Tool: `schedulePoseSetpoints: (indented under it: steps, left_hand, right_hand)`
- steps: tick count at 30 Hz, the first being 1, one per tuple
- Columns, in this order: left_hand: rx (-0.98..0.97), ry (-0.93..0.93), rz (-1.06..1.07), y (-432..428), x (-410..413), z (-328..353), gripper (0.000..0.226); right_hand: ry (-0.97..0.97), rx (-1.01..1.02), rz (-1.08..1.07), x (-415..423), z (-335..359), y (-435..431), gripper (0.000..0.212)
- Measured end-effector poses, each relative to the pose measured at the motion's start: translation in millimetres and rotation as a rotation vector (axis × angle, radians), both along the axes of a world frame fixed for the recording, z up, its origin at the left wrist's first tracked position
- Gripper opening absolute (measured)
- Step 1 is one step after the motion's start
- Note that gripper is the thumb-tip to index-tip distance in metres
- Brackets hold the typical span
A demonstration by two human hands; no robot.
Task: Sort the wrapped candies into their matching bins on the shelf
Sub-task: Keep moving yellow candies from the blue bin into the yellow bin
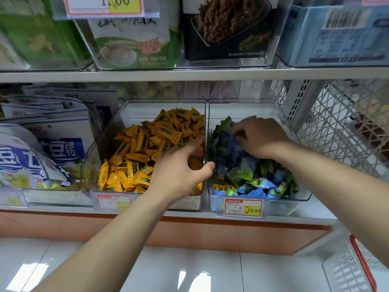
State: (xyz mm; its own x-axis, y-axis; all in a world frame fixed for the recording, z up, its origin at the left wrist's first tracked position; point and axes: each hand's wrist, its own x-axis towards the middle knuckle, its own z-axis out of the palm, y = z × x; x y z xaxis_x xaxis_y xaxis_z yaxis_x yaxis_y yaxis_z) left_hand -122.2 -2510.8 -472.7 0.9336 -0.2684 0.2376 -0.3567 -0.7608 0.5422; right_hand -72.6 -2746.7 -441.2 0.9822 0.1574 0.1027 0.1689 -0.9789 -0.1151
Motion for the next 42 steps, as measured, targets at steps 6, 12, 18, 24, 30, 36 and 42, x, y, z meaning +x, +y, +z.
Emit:
schedulePoseSetpoints:
  steps: [6,12,18,24,30,36,42]
  left_hand:
    - [-0.034,0.007,0.003,0,0,-1,0.068]
    - [-0.053,0.019,0.008,1,-2,1,0.069]
    - [-0.048,0.030,0.007,1,-2,1,0.067]
    - [-0.042,0.003,0.005,1,-1,-1,0.069]
    - [-0.030,0.004,0.001,0,-1,0,0.068]
    - [-0.019,-0.005,-0.003,1,-2,-1,0.070]
    - [-0.032,-0.029,-0.018,1,-1,-2,0.068]
  right_hand:
    - [-0.097,0.226,0.163,-17,14,24,0.022]
    - [0.615,0.112,0.296,-36,-15,47,0.029]
    - [0.741,-0.088,0.256,-21,-24,52,0.034]
    - [0.851,-0.100,0.196,-13,-24,59,0.042]
    - [0.918,0.028,0.269,-17,-25,59,0.019]
    - [0.994,-0.010,0.312,-17,-11,54,0.035]
    - [1.045,-0.057,0.296,-20,-14,58,0.034]
